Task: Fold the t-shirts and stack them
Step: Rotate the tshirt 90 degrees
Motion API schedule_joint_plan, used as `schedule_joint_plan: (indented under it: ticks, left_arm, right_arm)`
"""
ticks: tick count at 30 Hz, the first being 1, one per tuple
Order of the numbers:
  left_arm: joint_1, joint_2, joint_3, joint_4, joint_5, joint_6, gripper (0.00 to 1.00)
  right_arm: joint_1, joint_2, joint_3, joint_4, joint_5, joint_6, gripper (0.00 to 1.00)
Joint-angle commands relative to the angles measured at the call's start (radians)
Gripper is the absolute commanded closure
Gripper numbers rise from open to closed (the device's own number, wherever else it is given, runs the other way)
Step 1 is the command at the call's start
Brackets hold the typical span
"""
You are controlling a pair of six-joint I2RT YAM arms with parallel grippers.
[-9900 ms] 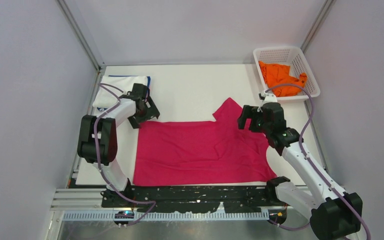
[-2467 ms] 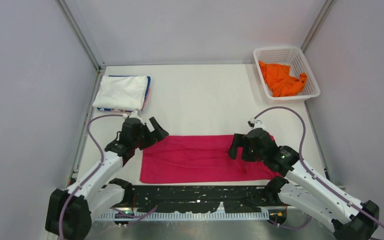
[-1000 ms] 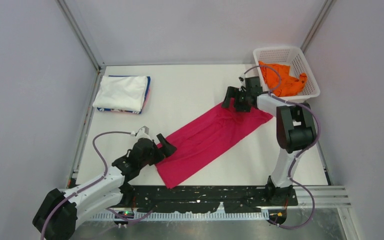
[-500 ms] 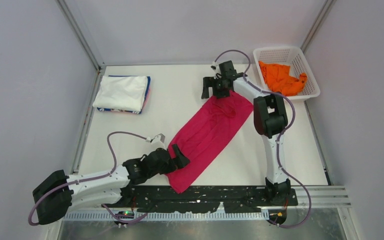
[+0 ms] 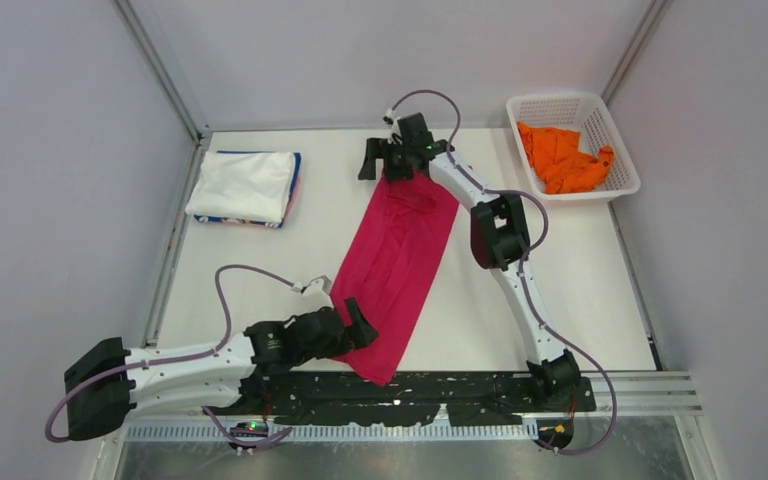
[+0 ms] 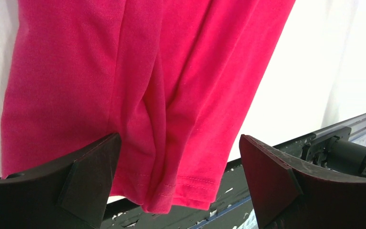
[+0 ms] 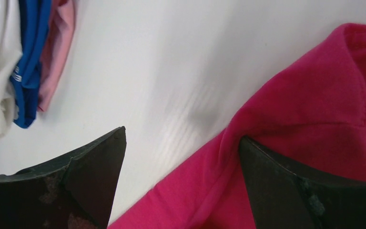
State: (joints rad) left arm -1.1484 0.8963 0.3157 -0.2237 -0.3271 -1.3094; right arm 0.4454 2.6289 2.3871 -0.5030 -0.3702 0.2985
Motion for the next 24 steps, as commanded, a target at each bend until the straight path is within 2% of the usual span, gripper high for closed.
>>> schedule_joint_plan:
  ticks: [1, 4, 8, 12, 14, 18, 22, 24]
  left_arm:
    - [-0.005, 0.002, 0.037, -0.092, -0.041, -0.014, 0.0]
    - [-0.006, -0.016, 0.05, -0.162, -0.038, -0.02, 0.0]
    - [-0.007, -0.098, 0.109, -0.378, -0.069, -0.017, 0.0]
    - [-0.007, -0.183, 0.166, -0.45, -0.109, 0.107, 0.0]
    - [-0.006, -0.197, 0.197, -0.42, -0.12, 0.189, 0.0]
    - [-0.004, -0.16, 0.231, -0.292, -0.156, 0.361, 0.0]
    - [0.02, -0.039, 0.27, -0.162, -0.134, 0.509, 0.0]
    - [0.061, 0.033, 0.29, -0.097, -0.035, 0.572, 0.0]
  right_arm:
    - [-0.006, 0.027, 0.054, 0.228, -0.059, 0.158, 0.05]
    - [-0.007, 0.046, 0.088, 0.306, -0.057, 0.198, 0.05]
    - [-0.022, 0.023, 0.115, 0.305, -0.057, 0.173, 0.05]
    - [-0.041, -0.097, 0.078, 0.263, -0.092, 0.118, 0.04]
    - [-0.042, -0.192, 0.012, 0.232, -0.073, 0.071, 0.05]
    - [-0.056, -0.408, -0.254, 0.2, 0.088, -0.004, 0.05]
    - [-0.115, -0.574, -0.544, 0.208, 0.109, 0.074, 0.05]
    - [-0.151, -0.635, -0.686, 0.247, 0.088, 0.112, 0.05]
